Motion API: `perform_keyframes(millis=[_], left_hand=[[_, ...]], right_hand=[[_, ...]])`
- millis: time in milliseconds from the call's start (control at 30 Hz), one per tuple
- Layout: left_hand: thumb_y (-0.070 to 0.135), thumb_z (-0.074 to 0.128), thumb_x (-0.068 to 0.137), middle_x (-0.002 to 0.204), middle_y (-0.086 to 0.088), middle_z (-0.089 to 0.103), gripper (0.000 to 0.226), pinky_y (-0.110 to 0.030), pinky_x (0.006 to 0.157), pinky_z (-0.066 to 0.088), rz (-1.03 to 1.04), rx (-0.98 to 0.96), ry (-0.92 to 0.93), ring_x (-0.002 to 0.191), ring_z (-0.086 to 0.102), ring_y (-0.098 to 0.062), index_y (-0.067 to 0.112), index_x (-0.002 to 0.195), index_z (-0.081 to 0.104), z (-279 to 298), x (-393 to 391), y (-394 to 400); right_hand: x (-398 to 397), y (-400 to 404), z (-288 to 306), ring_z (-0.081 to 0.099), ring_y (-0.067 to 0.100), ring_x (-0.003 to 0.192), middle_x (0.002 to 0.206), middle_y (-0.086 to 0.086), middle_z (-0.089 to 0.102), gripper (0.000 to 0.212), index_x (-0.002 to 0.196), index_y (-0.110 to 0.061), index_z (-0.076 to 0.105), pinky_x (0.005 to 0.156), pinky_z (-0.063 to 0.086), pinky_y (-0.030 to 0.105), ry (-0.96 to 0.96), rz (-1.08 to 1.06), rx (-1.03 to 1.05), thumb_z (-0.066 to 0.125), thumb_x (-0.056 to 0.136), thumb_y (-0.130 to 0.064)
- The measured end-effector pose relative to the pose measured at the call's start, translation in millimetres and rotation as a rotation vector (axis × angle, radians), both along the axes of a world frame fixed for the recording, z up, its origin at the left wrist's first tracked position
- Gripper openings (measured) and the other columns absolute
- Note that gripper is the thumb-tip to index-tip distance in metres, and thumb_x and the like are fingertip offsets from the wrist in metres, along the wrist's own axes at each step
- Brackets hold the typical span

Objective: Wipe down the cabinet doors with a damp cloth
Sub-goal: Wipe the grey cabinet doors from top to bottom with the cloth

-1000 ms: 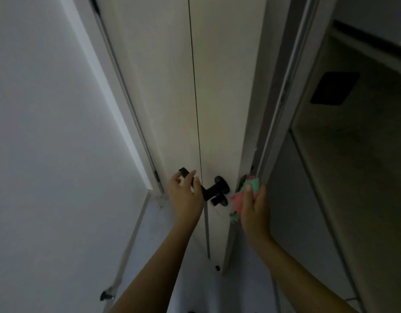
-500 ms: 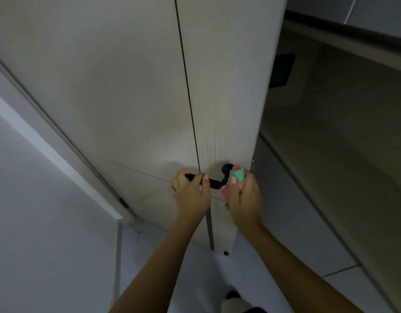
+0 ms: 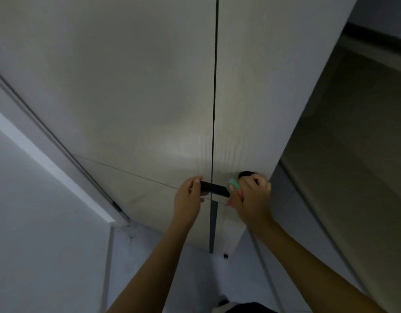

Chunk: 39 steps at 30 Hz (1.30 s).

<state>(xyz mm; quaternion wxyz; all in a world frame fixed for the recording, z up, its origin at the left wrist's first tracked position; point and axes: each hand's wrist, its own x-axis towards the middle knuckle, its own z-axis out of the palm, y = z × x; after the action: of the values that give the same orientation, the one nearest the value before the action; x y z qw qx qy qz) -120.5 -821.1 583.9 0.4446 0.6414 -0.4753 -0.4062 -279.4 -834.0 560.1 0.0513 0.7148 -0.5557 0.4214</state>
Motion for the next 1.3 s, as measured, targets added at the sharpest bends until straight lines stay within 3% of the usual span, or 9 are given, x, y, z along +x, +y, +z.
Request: perform_keyframes(millis=[267, 400, 467, 667, 767, 867, 1000, 1200, 1300], left_hand=[[0.015, 0.042, 0.1, 0.088, -0.004, 0.069, 0.027, -0.022, 0.069, 0.055, -0.053, 0.131, 0.163, 0.08, 0.068, -0.015, 0.011, 0.097, 0.068, 10.6, 16.4, -25.3], [0.014, 0.043, 0.098, 0.077, -0.006, 0.068, 0.034, -0.026, 0.068, 0.054, -0.064, 0.199, 0.196, 0.075, 0.065, -0.021, 0.011, 0.074, 0.067, 12.6, 21.3, -31.6], [0.012, 0.042, 0.097, 0.075, -0.005, 0.068, 0.034, -0.026, 0.067, 0.053, -0.066, 0.256, 0.254, 0.073, 0.065, -0.019, 0.011, 0.073, 0.066, 13.0, 27.2, -34.7], [0.018, 0.035, 0.101, 0.109, -0.012, 0.067, 0.033, -0.019, 0.07, 0.051, -0.27, 0.31, 0.295, 0.093, 0.066, -0.022, 0.006, 0.117, 0.062, 15.9, 39.5, -40.6], [0.018, 0.039, 0.101, 0.102, -0.01, 0.067, 0.027, -0.022, 0.072, 0.052, -0.284, 0.326, 0.336, 0.091, 0.065, -0.022, 0.01, 0.111, 0.062, 17.0, 42.3, -40.2], [0.02, 0.042, 0.099, 0.077, -0.008, 0.059, 0.03, -0.032, 0.072, 0.047, -0.234, 0.347, 0.271, 0.074, 0.057, -0.021, 0.015, 0.074, 0.057, 15.5, 47.5, -47.0], [0.017, 0.04, 0.098, 0.07, -0.004, 0.055, 0.034, -0.039, 0.081, 0.047, -0.225, 0.405, 0.257, 0.073, 0.053, -0.02, 0.016, 0.067, 0.051, 13.6, 56.2, -48.8], [0.022, 0.033, 0.103, 0.085, -0.001, 0.065, 0.03, -0.027, 0.072, 0.049, -0.332, 0.392, 0.33, 0.08, 0.063, -0.016, 0.018, 0.087, 0.058, 20.5, 67.6, -45.2], [0.024, 0.032, 0.103, 0.1, -0.006, 0.065, 0.031, -0.023, 0.069, 0.048, -0.348, 0.397, 0.323, 0.081, 0.063, -0.015, 0.011, 0.112, 0.058, 22.1, 73.1, -47.8]], right_hand=[[40.5, -14.8, 13.7, 0.053, 0.022, 0.064, 0.063, 0.004, 0.064, 0.047, 0.065, -0.014, 0.065, 0.069, 0.034, 0.034, 0.462, -0.283, 0.246, 0.033, 0.094, -0.032], [80.9, -25.1, 21.3, 0.057, 0.026, 0.092, 0.096, 0.008, 0.065, 0.037, 0.1, -0.013, 0.062, 0.083, 0.038, 0.037, 0.671, -0.244, 0.517, 0.03, 0.099, -0.034], [86.9, -24.4, 22.8, 0.059, 0.024, 0.085, 0.088, 0.005, 0.066, 0.042, 0.094, -0.015, 0.065, 0.079, 0.038, 0.036, 0.722, -0.258, 0.509, 0.03, 0.098, -0.037], [33.2, -6.4, 8.1, 0.053, 0.022, 0.06, 0.06, 0.002, 0.061, 0.038, 0.064, -0.016, 0.063, 0.073, 0.033, 0.036, 0.552, -0.435, 0.098, 0.047, 0.093, -0.034], [69.2, -14.9, 10.2, 0.057, 0.022, 0.063, 0.061, 0.003, 0.064, 0.041, 0.063, -0.015, 0.066, 0.075, 0.036, 0.035, 0.512, -0.527, 0.215, 0.044, 0.093, -0.033], [110.1, -30.1, 9.3, 0.057, 0.02, 0.056, 0.054, 0.0, 0.06, 0.036, 0.055, -0.021, 0.059, 0.068, 0.039, 0.034, 0.563, -0.367, 0.268, 0.045, 0.087, -0.03], [102.9, -32.5, 7.5, 0.04, 0.016, 0.047, 0.047, -0.004, 0.05, 0.045, 0.049, -0.025, 0.046, 0.064, 0.037, 0.031, 0.656, -0.265, 0.187, 0.049, 0.092, -0.039], [92.2, -25.9, -2.9, 0.056, 0.021, 0.058, 0.06, 0.0, 0.062, 0.037, 0.061, -0.018, 0.062, 0.066, 0.038, 0.033, 0.641, -0.293, 0.033, 0.055, 0.088, -0.042], [90.7, -24.4, -5.9, 0.055, 0.02, 0.058, 0.059, 0.0, 0.061, 0.036, 0.061, -0.018, 0.06, 0.067, 0.035, 0.033, 0.611, -0.32, -0.024, 0.056, 0.087, -0.043]])
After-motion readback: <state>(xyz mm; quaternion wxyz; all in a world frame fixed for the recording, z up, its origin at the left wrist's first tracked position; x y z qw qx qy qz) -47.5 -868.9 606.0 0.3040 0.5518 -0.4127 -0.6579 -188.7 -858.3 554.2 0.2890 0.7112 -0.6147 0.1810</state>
